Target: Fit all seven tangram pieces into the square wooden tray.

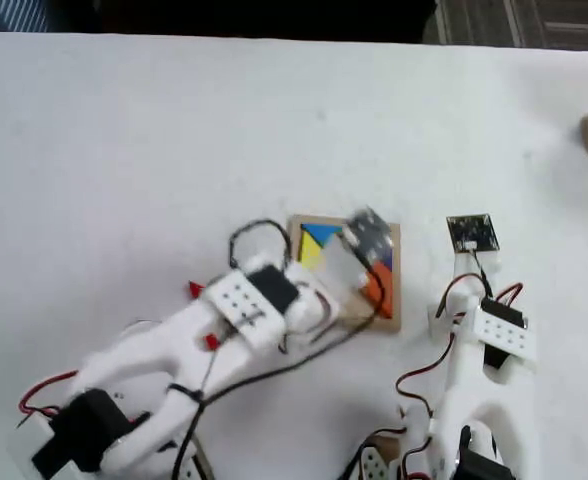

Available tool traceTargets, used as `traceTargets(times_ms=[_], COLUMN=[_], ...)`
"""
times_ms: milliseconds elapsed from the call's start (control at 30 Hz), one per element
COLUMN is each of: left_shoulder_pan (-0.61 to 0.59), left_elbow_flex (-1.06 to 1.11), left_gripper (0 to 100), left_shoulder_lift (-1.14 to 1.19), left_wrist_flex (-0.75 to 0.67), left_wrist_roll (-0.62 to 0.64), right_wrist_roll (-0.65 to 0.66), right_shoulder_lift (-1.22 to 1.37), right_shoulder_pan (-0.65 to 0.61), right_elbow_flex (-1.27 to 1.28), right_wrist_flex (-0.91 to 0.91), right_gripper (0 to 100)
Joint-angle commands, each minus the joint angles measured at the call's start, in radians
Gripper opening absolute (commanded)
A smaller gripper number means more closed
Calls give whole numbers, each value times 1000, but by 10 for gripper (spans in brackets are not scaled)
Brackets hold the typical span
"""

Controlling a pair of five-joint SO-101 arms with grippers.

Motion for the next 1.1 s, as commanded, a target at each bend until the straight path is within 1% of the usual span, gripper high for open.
traceTargets(times_ms=[0,133,300,500,633,800,933,1067], left_shoulder_pan=[62,10,-64,-105,-113,-104,-116,-176], left_elbow_flex=[-25,-114,-249,-344,-345,-284,-175,-37], left_gripper=[20,20,20,20,20,20,20,20], left_shoulder_lift=[19,188,354,433,440,349,162,-41], left_wrist_flex=[-52,-97,-104,-106,-132,-132,-133,-135], left_wrist_roll=[-8,12,12,11,11,11,11,11], right_wrist_roll=[11,11,11,11,11,11,11,11], right_shoulder_lift=[-38,-38,-38,-38,-38,-38,-38,-38], right_shoulder_pan=[-4,-4,-4,-4,-4,-4,-4,-4], right_elbow_flex=[-6,-6,-6,-6,-6,-6,-6,-6], right_wrist_flex=[12,12,12,12,12,12,12,12], right_gripper=[19,19,19,19,19,19,19,19])
